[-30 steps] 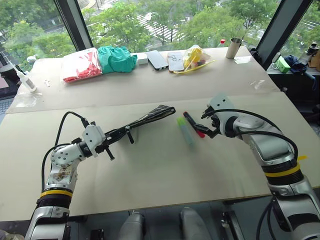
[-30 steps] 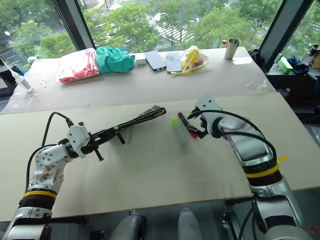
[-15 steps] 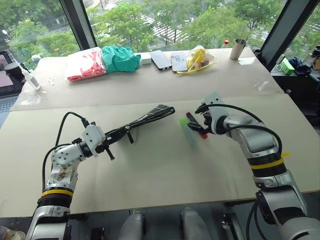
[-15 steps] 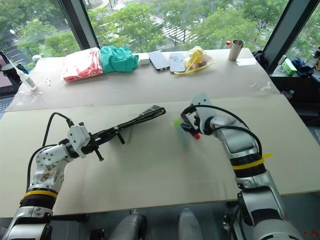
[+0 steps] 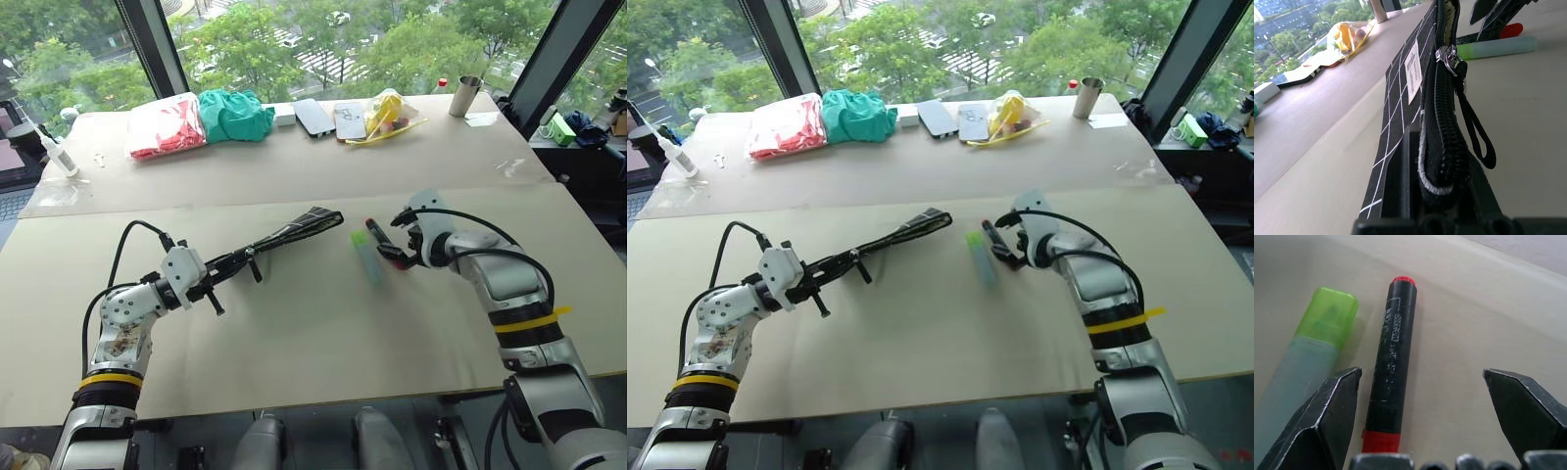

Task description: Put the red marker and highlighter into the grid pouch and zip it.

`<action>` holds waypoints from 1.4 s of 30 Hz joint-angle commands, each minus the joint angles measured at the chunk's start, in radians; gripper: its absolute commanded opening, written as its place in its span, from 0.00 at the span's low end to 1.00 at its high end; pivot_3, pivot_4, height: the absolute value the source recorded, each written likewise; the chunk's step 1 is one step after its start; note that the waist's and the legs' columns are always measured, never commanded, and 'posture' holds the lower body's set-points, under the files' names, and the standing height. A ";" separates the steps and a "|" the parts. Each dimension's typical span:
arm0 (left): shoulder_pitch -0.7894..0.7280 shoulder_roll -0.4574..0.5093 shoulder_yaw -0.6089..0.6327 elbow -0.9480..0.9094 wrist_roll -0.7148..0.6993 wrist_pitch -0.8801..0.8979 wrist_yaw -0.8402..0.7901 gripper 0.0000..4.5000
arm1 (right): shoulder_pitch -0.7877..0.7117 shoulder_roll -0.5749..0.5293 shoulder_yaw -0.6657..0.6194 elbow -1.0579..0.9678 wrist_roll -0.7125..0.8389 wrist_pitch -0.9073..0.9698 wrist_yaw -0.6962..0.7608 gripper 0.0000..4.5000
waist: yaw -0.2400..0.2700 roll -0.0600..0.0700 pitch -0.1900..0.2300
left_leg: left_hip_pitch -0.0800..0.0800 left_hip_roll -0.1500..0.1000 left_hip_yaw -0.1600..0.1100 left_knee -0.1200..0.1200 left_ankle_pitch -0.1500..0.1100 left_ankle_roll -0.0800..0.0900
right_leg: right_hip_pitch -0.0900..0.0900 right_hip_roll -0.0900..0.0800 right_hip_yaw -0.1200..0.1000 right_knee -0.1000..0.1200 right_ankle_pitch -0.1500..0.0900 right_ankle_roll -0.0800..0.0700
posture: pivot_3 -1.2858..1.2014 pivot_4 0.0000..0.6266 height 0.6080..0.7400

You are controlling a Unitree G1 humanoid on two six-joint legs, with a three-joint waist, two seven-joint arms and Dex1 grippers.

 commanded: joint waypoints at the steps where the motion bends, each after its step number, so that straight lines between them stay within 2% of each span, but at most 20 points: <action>1: -0.006 0.009 0.021 -0.019 -0.015 -0.010 0.002 0.00 | 0.029 0.011 0.021 -0.031 -0.017 -0.002 -0.005 0.93 | 0.000 0.000 0.000 | 0.000 0.000 0.000 0.000 0.000 0.000 | 0.000 0.000 0.000 0.000 0.000 0.000 | 0.52 0.24 1.00; 3: -0.008 0.009 0.021 -0.017 -0.013 -0.011 0.003 0.00 | 0.048 0.013 0.033 -0.026 -0.036 -0.015 -0.015 0.83 | 0.000 0.000 0.000 | 0.001 0.000 0.000 0.000 0.000 0.000 | 0.001 0.000 0.000 0.000 0.000 0.000 | 0.52 0.24 1.00; 12: -0.014 0.008 0.015 -0.015 -0.008 -0.007 0.002 0.00 | 0.083 -0.004 0.031 -0.039 -0.043 -0.056 -0.002 0.15 | 0.007 -0.003 -0.002 | 0.008 0.000 -0.001 0.000 0.000 0.000 | 0.010 0.000 -0.001 -0.002 0.000 0.000 | 0.52 0.24 1.00; 13: -0.015 0.008 0.014 -0.014 -0.008 -0.006 0.001 0.00 | 0.079 -0.008 0.029 -0.038 -0.043 -0.058 0.001 0.12 | 0.009 -0.003 -0.002 | 0.009 0.000 -0.002 0.000 0.000 0.001 | 0.013 0.000 -0.002 -0.004 0.000 0.000 | 0.52 0.24 1.00; 18: -0.021 0.008 0.009 -0.013 -0.009 0.000 -0.007 0.00 | 0.044 -0.029 0.016 -0.039 -0.058 -0.096 0.004 0.12 | 0.015 -0.003 -0.002 | 0.010 0.000 -0.002 0.000 0.000 0.001 | 0.015 0.001 -0.002 -0.006 0.000 0.000 | 0.52 0.24 1.00; 22: -0.017 0.012 0.000 -0.026 -0.018 0.025 -0.029 0.00 | -0.055 -0.092 -0.001 -0.061 -0.080 -0.224 0.053 0.12 | 0.016 -0.002 -0.001 | 0.009 -0.001 -0.002 0.000 0.000 0.001 | 0.014 0.000 -0.001 -0.006 0.000 0.000 | 0.52 0.24 1.00; 27: 0.001 0.021 -0.018 -0.041 -0.001 0.044 -0.055 0.00 | -0.099 -0.262 0.035 -0.192 -0.077 -0.451 0.295 0.12 | 0.011 -0.002 -0.001 | 0.008 0.001 -0.002 -0.001 -0.001 0.002 | 0.012 0.001 -0.002 -0.007 0.000 0.000 | 0.52 0.24 1.00; 31: 0.010 0.021 -0.026 -0.045 0.008 0.045 -0.058 0.00 | -0.076 -0.383 0.023 -0.323 0.008 -0.489 0.516 0.12 | 0.012 -0.002 -0.001 | 0.007 0.001 -0.002 -0.001 -0.003 0.005 | 0.014 0.001 -0.003 -0.012 0.000 0.000 | 0.52 0.24 1.00; 36: 0.009 0.020 -0.025 -0.042 0.003 0.046 -0.057 0.00 | -0.058 -0.422 0.066 -0.447 0.013 -0.497 0.623 0.12 | 0.012 -0.002 -0.001 | 0.008 0.001 -0.001 -0.001 -0.003 0.005 | 0.015 0.001 -0.002 -0.014 0.000 0.000 | 0.52 0.24 1.00; 42: 0.009 0.013 -0.026 -0.047 0.001 0.048 -0.051 0.00 | -0.059 -0.379 0.137 -0.457 -0.074 -0.511 0.594 0.12 | 0.019 -0.002 -0.001 | 0.008 0.001 -0.001 -0.001 -0.003 0.005 | 0.015 0.001 -0.002 -0.014 0.000 0.000 | 0.52 0.24 1.00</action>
